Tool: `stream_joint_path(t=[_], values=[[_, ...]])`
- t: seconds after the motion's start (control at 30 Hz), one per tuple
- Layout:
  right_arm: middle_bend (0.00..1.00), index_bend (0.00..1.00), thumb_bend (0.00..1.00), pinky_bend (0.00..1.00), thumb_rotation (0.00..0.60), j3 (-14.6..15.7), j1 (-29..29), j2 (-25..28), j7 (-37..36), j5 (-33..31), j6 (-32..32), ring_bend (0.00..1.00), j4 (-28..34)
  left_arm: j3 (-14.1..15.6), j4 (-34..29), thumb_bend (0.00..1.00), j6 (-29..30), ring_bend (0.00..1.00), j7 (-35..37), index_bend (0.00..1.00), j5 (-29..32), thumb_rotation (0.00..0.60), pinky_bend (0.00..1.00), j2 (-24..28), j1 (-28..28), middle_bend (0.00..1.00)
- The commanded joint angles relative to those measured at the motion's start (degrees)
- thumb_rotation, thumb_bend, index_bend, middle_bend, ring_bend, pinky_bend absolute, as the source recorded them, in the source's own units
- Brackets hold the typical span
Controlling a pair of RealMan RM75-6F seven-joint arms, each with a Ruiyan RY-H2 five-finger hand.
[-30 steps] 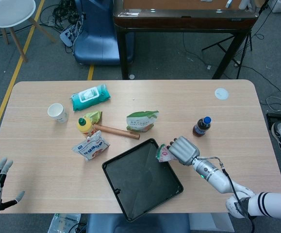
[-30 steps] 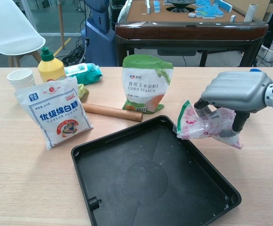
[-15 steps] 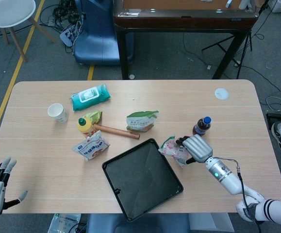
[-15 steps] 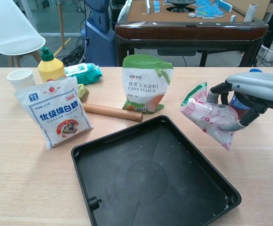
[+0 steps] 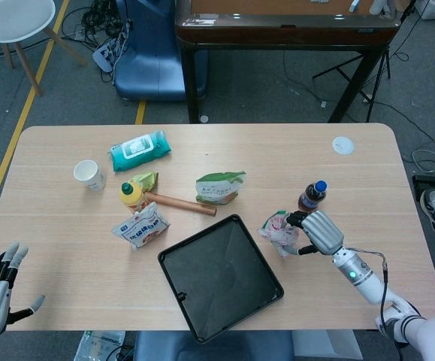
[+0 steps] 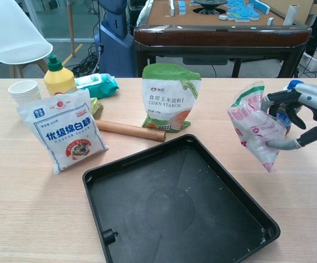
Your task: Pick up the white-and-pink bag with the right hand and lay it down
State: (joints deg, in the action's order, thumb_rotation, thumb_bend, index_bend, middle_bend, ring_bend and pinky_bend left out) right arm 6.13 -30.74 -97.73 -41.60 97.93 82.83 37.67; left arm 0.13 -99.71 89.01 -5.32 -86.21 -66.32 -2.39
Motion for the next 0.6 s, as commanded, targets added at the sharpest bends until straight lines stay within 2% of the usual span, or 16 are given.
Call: stream_joint_path(t=[0.03, 0.23, 0.6], values=[[0.57, 0.61, 0.61, 0.73, 0.6, 0.46, 2.47, -6.39, -6.25, 1.8, 4.29, 0.58, -10.1, 0.0, -0.13, 0.18, -0.13, 0.0, -0.2, 0.08, -0.1, 0.6, 0.05, -0.07, 0.13, 0.01], [0.57, 0.61, 0.58, 0.73, 0.6, 1.62, 2.88, -8.81, -10.02, 2.54, 3.71, 0.58, -15.52, 0.0, -0.44, 0.18, -0.25, 0.0, -0.61, 0.08, -0.13, 0.6, 0.05, -0.04, 0.27, 0.01], [0.57, 0.61, 0.56, 0.73, 0.6, 3.23, 2.8, -10.42, -12.79, 3.64, 2.69, 0.58, -19.47, 0.16, -0.86, 0.18, -0.47, 0.0, -1.34, 0.08, 0.06, 0.6, 0.05, -0.01, 0.31, 0.01]])
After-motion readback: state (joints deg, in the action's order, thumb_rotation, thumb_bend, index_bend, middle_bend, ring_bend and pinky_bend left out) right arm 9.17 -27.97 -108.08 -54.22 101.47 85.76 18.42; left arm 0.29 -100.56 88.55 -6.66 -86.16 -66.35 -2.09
